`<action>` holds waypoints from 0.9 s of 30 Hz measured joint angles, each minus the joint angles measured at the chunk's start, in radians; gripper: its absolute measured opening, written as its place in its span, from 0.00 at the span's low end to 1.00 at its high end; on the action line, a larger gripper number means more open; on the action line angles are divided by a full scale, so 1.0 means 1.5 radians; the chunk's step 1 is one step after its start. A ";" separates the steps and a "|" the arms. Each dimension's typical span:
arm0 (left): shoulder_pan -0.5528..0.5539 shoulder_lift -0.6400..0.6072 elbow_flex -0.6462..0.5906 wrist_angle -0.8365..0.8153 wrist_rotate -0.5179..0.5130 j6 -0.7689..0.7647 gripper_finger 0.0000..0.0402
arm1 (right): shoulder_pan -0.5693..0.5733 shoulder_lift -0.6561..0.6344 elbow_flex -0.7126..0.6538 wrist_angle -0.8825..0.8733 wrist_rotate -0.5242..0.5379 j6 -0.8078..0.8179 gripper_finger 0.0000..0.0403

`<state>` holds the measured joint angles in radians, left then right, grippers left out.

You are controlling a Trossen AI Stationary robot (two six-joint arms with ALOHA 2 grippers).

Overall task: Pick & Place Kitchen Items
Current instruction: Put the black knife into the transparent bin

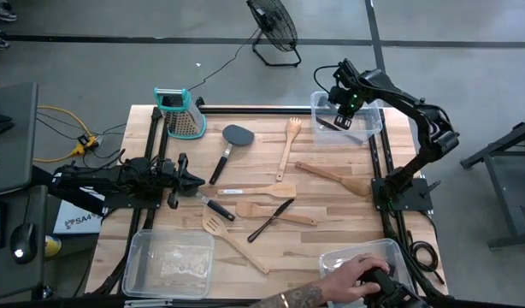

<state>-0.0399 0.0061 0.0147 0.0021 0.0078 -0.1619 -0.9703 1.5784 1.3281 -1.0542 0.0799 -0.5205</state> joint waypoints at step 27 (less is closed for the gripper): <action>0.000 0.000 0.000 0.000 0.000 0.000 0.01 | 0.081 -0.151 0.001 0.169 0.035 0.063 0.44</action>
<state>-0.0399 0.0059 0.0147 0.0021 0.0082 -0.1619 -0.8492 1.3515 1.3293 -0.8008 0.1326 -0.4257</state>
